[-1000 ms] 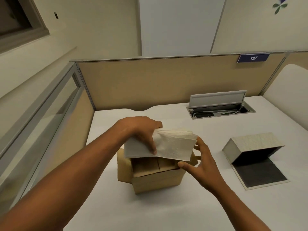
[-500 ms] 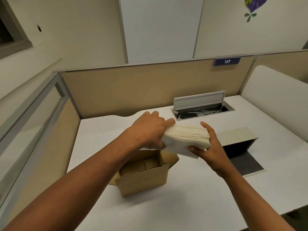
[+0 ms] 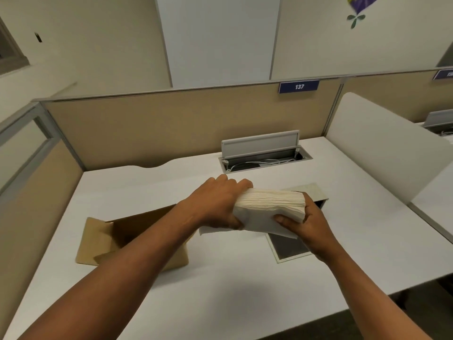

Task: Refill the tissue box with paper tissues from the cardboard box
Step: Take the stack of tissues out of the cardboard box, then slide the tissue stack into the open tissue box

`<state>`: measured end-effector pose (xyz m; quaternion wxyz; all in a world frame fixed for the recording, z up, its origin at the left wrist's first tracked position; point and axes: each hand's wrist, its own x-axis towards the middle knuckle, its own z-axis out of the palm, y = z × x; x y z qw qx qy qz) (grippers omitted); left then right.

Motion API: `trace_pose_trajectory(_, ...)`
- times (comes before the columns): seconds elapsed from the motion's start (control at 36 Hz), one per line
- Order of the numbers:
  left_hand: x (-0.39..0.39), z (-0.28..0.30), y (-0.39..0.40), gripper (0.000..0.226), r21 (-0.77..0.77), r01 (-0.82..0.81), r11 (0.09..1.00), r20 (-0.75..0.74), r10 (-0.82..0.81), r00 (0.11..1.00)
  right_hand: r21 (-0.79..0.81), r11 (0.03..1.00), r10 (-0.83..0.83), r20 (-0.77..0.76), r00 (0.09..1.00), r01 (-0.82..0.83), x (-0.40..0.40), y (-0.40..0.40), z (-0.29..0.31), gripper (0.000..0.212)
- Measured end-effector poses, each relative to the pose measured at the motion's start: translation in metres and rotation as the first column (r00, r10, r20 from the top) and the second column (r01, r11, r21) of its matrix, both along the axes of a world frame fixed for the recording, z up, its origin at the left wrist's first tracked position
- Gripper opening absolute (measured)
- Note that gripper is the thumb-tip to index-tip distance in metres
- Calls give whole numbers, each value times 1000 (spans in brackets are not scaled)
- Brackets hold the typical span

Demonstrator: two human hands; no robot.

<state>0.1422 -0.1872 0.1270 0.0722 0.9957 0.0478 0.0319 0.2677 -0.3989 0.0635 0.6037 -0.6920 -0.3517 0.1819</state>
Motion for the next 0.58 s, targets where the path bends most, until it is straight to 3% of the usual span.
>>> trace_pose_trajectory(0.17,27,-7,-24,85,-108,-1,994,-46,-4,999,-21,1000,5,118,993,-2,28,-31,7,63)
trace_pose_trajectory(0.36,47,-20,-20,95,-99,34,994,-38,-38,999,-39,999,-21,170,985,28,50,-49,11,56)
trace_pose_trajectory(0.42,48,-22,-11,101,-210,11,978,-56,-23,998,-42,999,-25,172,985,33,56,-51,11,52)
trace_pose_trajectory(0.47,49,-26,-2,96,-453,-62,890,-81,28,996,-46,998,-26,170,985,34,63,-52,12,51)
trace_pose_trajectory(0.5,51,-29,3,86,-590,-97,802,-81,61,995,-51,998,-22,170,985,31,66,-52,12,51)
trace_pose_trajectory(0.58,60,-45,14,66,-884,-165,438,-95,177,980,-82,997,0,166,986,14,76,-50,12,52)
